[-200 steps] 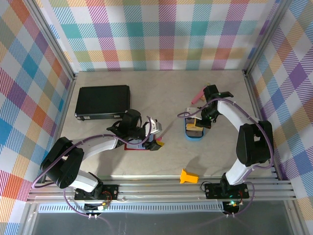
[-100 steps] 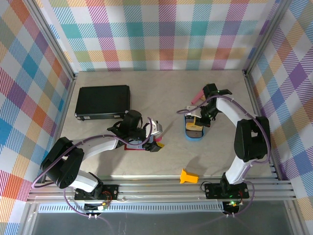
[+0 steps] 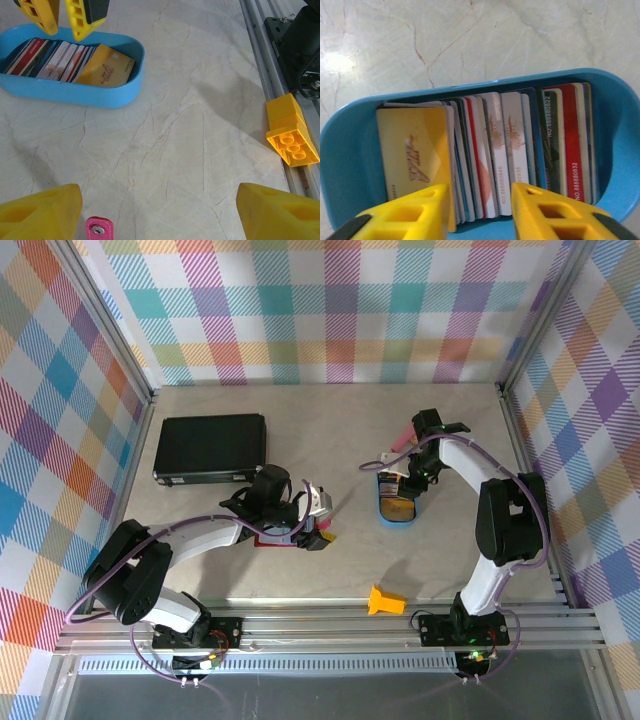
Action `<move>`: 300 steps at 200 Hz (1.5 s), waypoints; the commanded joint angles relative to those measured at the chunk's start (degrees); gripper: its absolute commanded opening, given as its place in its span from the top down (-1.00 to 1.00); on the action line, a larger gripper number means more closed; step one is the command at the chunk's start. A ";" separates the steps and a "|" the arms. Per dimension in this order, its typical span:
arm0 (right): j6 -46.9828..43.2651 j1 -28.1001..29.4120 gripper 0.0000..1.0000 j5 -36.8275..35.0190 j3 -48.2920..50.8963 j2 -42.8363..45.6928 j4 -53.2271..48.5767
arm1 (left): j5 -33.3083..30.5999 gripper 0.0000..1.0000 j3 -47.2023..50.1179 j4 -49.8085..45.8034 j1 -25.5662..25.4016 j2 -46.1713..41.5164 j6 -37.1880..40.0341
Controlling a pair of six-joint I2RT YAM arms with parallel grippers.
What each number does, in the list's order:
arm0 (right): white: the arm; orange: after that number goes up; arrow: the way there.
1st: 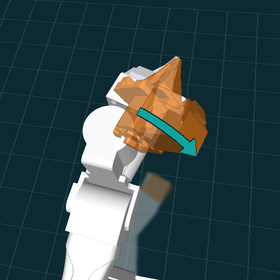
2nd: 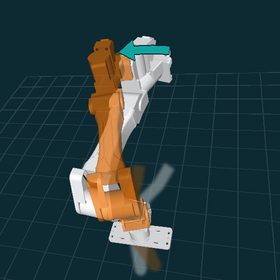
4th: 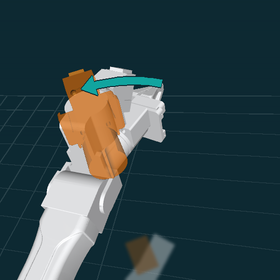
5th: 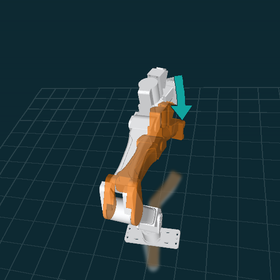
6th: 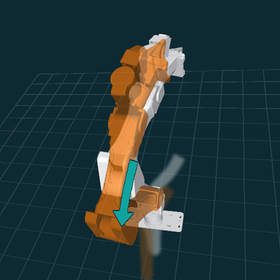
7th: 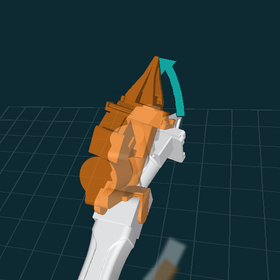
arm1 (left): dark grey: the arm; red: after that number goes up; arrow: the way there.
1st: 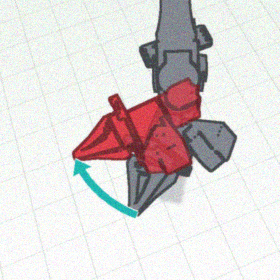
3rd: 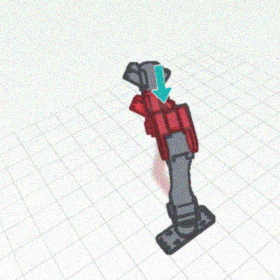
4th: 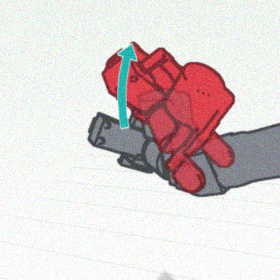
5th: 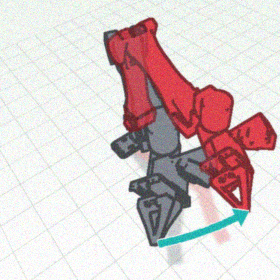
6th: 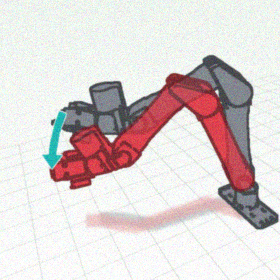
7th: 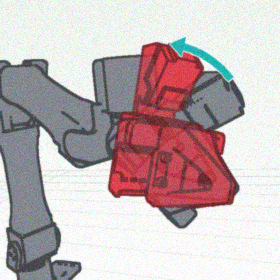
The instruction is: Put the credit cards into the card holder
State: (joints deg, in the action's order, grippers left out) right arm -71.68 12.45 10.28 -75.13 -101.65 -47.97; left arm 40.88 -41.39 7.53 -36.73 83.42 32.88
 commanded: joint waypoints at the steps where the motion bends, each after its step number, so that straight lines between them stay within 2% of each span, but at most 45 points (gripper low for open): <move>1: 0.09 -0.17 0.10 2.63 -1.24 1.36 -0.59 | 0.69 -0.61 -0.88 -1.04 -1.11 0.64 1.96; 30: -2.08 -0.04 -0.15 6.54 0.44 1.38 -4.33 | 0.20 -0.61 -0.91 -1.99 -1.59 0.55 2.82; 76: -2.97 0.97 -0.44 5.27 3.88 0.99 -1.95 | -0.19 -0.61 -1.06 -2.67 -2.09 0.63 3.47; 108: -2.38 2.21 -0.45 1.41 5.51 -0.19 2.77 | -0.26 -0.61 -1.02 -2.87 -2.25 0.78 3.50; 202: -4.18 3.02 -0.49 -3.25 12.37 -0.35 14.97 | -0.37 -0.62 -1.14 -3.00 -2.29 1.35 3.55; 222: -2.89 3.00 -0.42 -4.77 13.03 0.04 17.66 | -0.37 -0.62 -1.15 -3.02 -2.29 1.44 3.52; 246: -1.48 2.91 -0.19 -4.80 12.57 0.31 18.68 | -0.28 -0.61 -1.17 -3.01 -2.29 1.42 3.56; 270: -1.18 2.58 -0.04 -4.88 12.15 0.36 19.09 | -0.37 -0.62 -1.09 -3.06 -2.25 1.31 3.54; 300: -0.92 2.32 0.35 -5.41 11.78 0.20 19.81 | -0.39 -0.61 -1.22 -3.09 -2.27 1.44 3.58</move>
State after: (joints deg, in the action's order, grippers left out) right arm -72.73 15.05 6.94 -63.90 -99.90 -29.58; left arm 39.81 -41.39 5.48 -38.17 83.96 35.03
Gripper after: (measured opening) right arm 0.381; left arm 0.807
